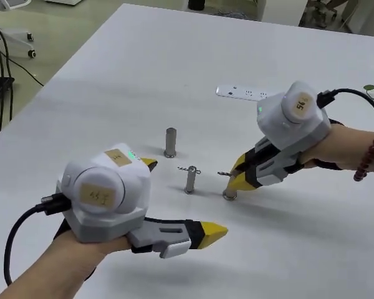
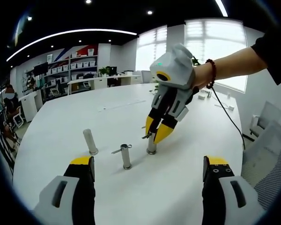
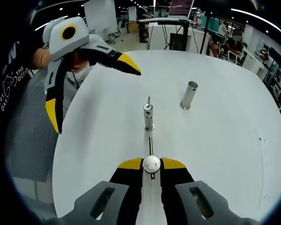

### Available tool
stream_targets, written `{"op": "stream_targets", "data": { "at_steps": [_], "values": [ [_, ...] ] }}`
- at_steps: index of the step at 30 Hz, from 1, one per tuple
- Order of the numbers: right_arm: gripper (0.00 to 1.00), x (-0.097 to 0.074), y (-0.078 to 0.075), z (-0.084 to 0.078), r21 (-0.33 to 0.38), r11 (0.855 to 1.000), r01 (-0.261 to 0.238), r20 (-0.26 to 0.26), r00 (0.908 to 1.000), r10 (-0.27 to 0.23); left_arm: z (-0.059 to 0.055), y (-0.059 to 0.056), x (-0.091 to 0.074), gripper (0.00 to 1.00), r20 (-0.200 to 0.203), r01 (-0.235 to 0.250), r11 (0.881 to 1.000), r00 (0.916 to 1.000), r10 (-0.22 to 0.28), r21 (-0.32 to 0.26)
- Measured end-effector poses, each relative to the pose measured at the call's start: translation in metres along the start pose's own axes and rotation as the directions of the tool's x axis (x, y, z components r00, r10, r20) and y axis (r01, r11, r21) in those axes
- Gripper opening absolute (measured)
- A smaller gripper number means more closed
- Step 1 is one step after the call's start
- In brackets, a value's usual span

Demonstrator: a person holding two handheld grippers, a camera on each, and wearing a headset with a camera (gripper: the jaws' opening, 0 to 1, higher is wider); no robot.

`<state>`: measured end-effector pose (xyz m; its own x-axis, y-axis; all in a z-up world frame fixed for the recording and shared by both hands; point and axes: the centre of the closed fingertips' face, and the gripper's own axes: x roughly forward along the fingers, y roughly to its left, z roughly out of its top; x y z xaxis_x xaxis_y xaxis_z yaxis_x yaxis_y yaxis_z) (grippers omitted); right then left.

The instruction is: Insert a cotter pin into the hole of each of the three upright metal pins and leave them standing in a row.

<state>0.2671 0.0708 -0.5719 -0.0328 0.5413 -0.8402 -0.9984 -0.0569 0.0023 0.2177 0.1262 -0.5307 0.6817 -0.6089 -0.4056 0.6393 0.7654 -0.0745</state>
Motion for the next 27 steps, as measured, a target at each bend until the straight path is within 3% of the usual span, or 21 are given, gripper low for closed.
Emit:
{"op": "stream_targets", "data": {
  "at_steps": [6,15,19,23,27],
  "values": [
    [0.09,0.001,0.000,0.000,0.035,0.999,0.005,0.002,1.0000,-0.005,-0.001,0.000,-0.001,0.95,-0.007,0.001,1.000,1.0000,-0.001,0.004],
    [0.11,0.002,0.000,-0.003,0.015,1.000,0.010,-0.002,1.0000,-0.010,0.001,-0.003,-0.001,0.98,0.000,0.010,1.000,1.0000,-0.010,0.015],
    [0.15,-0.005,-0.001,0.004,0.043,0.999,0.016,0.038,0.9991,-0.018,0.002,-0.003,0.000,0.99,0.004,0.008,1.000,1.0000,-0.008,0.011],
    [0.17,-0.010,-0.006,0.012,0.117,0.993,0.028,0.090,0.9952,-0.038,0.001,-0.001,0.000,0.99,0.001,0.004,1.000,1.0000,-0.004,0.006],
    [0.23,-0.015,-0.011,0.027,0.212,0.977,0.033,0.182,0.9807,-0.072,0.003,0.001,-0.001,0.99,0.009,-0.004,1.000,1.0000,0.004,0.002]
  ]
}}
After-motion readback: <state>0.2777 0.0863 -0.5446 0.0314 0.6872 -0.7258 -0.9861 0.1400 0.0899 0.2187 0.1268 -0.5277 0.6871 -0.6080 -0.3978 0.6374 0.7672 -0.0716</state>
